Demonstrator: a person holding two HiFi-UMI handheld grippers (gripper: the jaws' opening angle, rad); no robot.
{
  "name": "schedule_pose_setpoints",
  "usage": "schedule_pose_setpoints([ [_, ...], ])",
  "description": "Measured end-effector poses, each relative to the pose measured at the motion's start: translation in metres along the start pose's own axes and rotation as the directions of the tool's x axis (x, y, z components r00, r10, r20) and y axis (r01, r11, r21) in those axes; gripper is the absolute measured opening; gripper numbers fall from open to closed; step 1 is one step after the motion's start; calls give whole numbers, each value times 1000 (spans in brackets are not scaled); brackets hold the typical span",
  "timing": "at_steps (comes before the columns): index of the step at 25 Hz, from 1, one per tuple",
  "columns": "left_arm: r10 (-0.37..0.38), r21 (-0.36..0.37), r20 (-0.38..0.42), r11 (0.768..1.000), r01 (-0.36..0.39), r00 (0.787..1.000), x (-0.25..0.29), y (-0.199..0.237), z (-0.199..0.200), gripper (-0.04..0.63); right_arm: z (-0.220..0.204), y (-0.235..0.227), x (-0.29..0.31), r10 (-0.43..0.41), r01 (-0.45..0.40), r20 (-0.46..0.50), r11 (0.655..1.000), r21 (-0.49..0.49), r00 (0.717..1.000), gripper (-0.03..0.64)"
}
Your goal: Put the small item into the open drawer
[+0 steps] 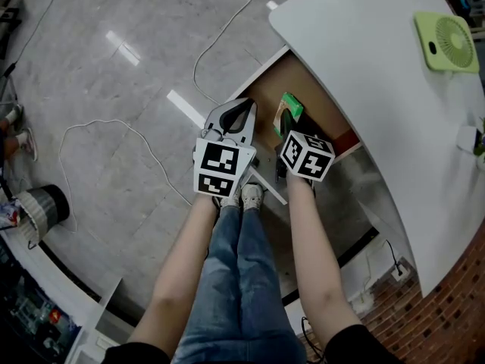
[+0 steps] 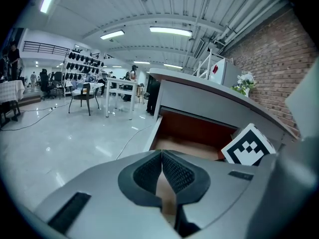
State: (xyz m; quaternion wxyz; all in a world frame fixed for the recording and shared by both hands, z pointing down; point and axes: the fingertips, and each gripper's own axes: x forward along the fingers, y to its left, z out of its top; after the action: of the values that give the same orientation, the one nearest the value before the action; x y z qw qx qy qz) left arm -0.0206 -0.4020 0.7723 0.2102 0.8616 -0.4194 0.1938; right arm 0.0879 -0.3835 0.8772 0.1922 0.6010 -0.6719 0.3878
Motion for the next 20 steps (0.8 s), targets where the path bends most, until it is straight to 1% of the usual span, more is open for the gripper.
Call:
schedule_pose_setpoints([
  [5,-10,-1,4,1000,10,1000,-1,-5,1,24,-10,-5,5,-15,15,-59,1000,5,998,84],
  [10,-10,-2,6,1000,10,1000,-2,-6,3,25,-11,-9,5,-43,41,-78,999,-31,996,92],
  [13,-4,2,12,1000,4,1000,-3,-5,5,25,-10,-12,4,-69,63,-88,996,-68,994,101],
  [17,4,9,19,1000,-4,1000,-6,-4,7,23,-3,-17,-2,-116,107,-75,987,-117,990,135],
  [20,3,8,15,1000,-3,1000,-6,-3,6,25,3,-19,-7,-142,132,-58,981,-142,988,206],
])
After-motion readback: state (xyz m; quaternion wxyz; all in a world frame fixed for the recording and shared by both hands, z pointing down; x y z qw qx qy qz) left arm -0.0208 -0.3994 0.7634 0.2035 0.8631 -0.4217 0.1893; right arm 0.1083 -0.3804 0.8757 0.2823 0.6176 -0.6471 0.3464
